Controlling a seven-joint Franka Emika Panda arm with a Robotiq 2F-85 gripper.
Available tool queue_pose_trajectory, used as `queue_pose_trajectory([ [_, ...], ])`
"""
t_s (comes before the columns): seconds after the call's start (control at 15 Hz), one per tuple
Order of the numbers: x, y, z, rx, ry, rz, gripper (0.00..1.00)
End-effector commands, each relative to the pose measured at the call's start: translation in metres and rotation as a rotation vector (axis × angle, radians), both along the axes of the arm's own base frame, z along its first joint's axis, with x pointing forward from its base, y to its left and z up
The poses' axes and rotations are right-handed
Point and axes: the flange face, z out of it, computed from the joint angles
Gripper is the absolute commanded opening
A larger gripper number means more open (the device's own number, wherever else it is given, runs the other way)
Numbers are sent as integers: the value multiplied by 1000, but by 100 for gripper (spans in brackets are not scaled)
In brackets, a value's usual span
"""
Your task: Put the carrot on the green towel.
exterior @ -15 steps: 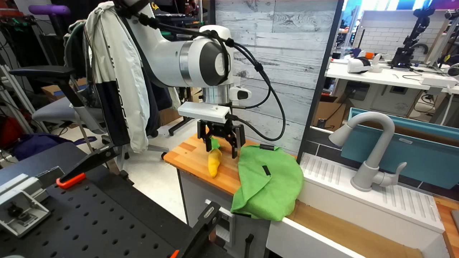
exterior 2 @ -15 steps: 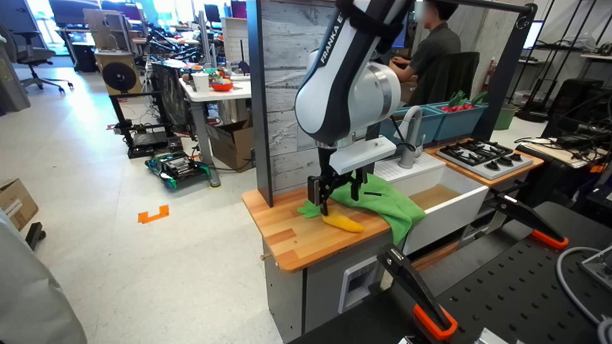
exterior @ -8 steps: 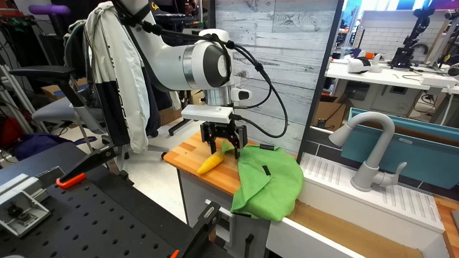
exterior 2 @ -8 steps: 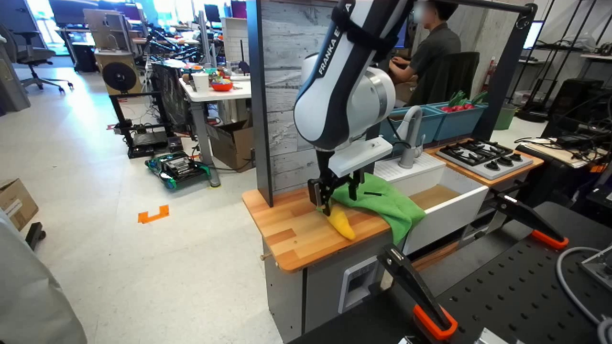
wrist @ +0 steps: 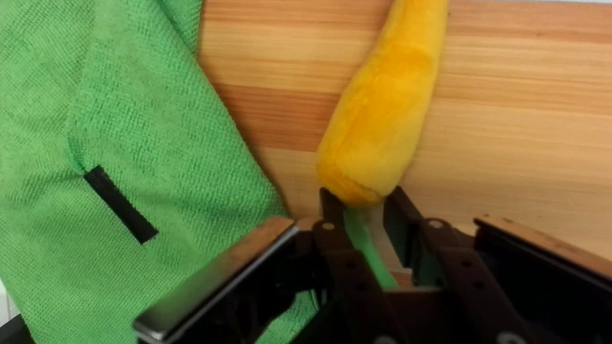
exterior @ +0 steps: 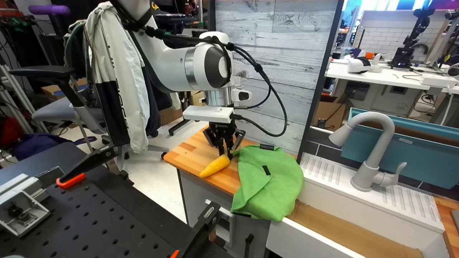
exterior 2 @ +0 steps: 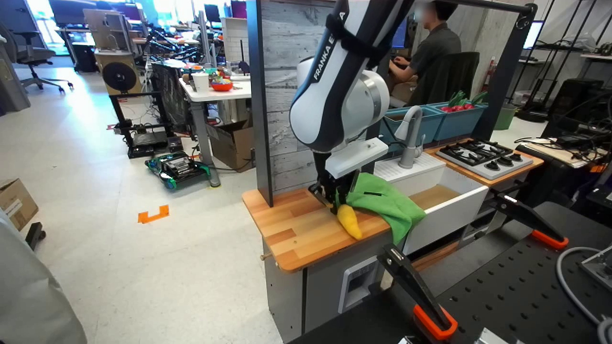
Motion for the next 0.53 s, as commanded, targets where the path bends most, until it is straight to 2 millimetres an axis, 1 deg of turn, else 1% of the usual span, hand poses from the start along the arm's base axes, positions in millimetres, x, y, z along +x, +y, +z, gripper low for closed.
queue_pose_trajectory([
  [0.0, 8, 1, -1, -27, 9, 4, 1],
  [0.47, 11, 0, 8, -4, 0, -4, 1],
])
